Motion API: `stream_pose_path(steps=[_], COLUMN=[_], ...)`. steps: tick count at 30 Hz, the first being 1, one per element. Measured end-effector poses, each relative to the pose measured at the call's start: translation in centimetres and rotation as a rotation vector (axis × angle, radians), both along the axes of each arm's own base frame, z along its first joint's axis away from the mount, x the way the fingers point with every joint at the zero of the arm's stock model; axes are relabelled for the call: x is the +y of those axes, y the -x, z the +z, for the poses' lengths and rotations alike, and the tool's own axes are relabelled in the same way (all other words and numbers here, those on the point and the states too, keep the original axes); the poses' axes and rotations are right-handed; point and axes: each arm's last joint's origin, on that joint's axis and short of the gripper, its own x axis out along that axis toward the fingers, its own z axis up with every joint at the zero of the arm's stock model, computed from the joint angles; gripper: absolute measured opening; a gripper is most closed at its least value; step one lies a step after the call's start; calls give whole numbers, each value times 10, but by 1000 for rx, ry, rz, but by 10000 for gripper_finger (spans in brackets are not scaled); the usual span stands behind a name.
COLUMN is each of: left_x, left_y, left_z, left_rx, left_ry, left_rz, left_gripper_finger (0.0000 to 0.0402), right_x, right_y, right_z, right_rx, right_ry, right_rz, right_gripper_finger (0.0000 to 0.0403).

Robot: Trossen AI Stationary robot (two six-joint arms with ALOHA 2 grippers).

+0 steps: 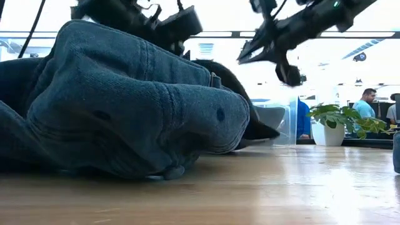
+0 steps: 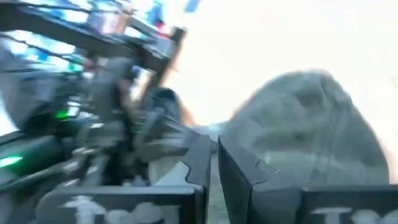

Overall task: Pick & Place hat
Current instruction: Put the gray cap into the right bin

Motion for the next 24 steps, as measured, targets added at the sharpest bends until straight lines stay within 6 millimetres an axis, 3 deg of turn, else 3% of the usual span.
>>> stream_pose_path(steps=[3,7,13,18,24], left_x=[0,7,41,62,66], left_y=[1,12,53,98,125], left_z=[34,102,197,237,253], left_rx=[-20,-144,-424,-606,-746], left_ry=[95,261,513,773,843], left_rz=[8,6,146,259,317], left_gripper_finger=[9,6,6,6,6], right_x=[0,-3,-6,-9,-8], right_y=[15,39,71,87,79], right_z=[25,52,77,72,55], right_rx=[-92,-193,-247,-120,13], right_ry=[67,178,347,419,424], right_rz=[16,-24,-92,-142,-121], right_gripper_finger=[27,27,27,27,27])
